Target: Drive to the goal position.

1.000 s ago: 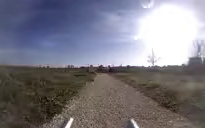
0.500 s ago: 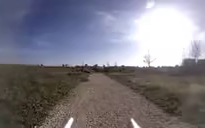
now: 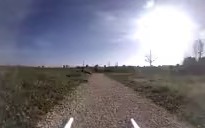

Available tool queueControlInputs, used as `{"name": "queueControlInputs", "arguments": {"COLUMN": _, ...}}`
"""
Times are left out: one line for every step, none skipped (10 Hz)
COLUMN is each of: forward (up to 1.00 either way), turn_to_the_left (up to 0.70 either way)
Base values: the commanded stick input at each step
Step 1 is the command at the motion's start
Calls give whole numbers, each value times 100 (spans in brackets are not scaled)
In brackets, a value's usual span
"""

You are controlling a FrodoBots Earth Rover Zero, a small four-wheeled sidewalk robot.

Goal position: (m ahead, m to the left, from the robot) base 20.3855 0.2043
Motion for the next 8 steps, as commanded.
{"name": "queueControlInputs", "arguments": {"forward": 50, "turn_to_the_left": 0}}
{"name": "queueControlInputs", "arguments": {"forward": 50, "turn_to_the_left": 0}}
{"name": "queueControlInputs", "arguments": {"forward": 50, "turn_to_the_left": 0}}
{"name": "queueControlInputs", "arguments": {"forward": 50, "turn_to_the_left": 0}}
{"name": "queueControlInputs", "arguments": {"forward": 50, "turn_to_the_left": 0}}
{"name": "queueControlInputs", "arguments": {"forward": 50, "turn_to_the_left": 0}}
{"name": "queueControlInputs", "arguments": {"forward": 50, "turn_to_the_left": 0}}
{"name": "queueControlInputs", "arguments": {"forward": 50, "turn_to_the_left": 0}}
